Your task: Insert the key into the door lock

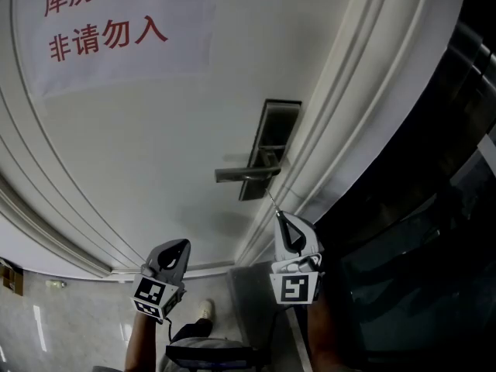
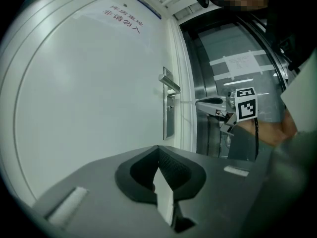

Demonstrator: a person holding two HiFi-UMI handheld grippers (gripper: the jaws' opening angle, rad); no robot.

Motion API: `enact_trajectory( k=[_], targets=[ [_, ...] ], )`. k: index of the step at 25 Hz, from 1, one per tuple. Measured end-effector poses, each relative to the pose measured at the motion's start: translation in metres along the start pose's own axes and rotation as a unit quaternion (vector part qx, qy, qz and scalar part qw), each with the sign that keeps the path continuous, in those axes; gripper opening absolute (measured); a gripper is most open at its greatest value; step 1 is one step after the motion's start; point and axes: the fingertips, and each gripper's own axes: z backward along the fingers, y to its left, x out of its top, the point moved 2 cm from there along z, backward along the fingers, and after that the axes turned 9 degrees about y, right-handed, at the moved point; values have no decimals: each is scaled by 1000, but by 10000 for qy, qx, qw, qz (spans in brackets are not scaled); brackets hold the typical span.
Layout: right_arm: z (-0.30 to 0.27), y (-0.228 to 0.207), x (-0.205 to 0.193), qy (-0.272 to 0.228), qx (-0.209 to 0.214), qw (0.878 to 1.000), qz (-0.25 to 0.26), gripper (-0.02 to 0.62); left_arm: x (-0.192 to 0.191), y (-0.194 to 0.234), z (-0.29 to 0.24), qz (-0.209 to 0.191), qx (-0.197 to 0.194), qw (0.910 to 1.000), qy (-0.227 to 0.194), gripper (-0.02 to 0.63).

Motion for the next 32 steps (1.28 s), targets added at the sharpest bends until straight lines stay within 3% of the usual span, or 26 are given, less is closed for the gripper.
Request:
enact_trajectory(
  k=[11, 32],
  targets=[
    [-29, 4, -3, 225, -240, 9945, 995, 11, -6, 11, -3, 85, 39, 9999, 38, 2],
    [-46, 1, -10, 366, -252, 9932, 1073, 11, -11, 22, -7, 205, 113, 9997, 51, 2]
  ],
)
